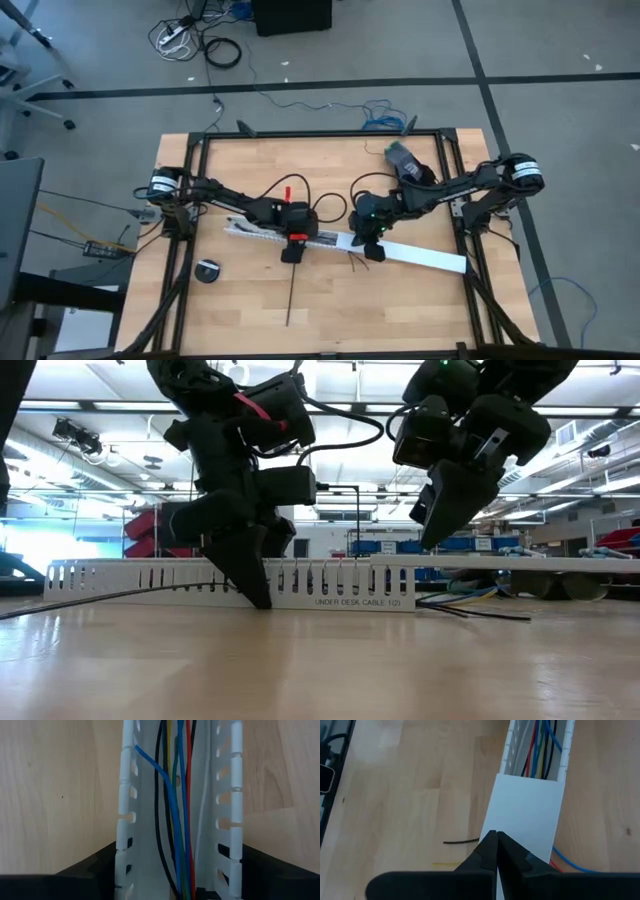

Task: Ziptie cables
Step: Close the lid on the cable duct

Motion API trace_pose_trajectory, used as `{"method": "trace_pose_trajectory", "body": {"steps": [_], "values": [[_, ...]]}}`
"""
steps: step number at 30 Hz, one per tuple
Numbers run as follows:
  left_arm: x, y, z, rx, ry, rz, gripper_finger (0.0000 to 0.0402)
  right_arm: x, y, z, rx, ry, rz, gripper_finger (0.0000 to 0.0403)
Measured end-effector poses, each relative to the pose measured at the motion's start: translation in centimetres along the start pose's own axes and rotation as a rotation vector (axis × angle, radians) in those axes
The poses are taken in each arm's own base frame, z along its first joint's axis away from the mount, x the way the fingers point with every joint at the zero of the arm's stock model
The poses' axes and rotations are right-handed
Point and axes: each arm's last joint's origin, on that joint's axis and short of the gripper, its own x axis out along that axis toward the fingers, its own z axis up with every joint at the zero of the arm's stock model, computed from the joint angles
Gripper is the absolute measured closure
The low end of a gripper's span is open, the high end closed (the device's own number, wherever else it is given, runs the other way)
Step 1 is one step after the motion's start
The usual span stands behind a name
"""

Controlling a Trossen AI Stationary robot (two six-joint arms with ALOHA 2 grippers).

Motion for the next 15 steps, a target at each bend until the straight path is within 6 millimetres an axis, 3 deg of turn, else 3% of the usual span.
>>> {"method": "trace_pose_trajectory", "body": {"steps": [11,15], "values": [[-0.1,0.1,0.6,0.042,-0.058,0.01,0.0088,0.0,0.0,-0.1,-0.003,0.012,0.006,0.0403],[-0.6,0.1,1.9,0.059,-0.109,0.016,0.0084,0.0,-0.1,-0.1,-0.005,0.01,0.005,0.0403]]}}
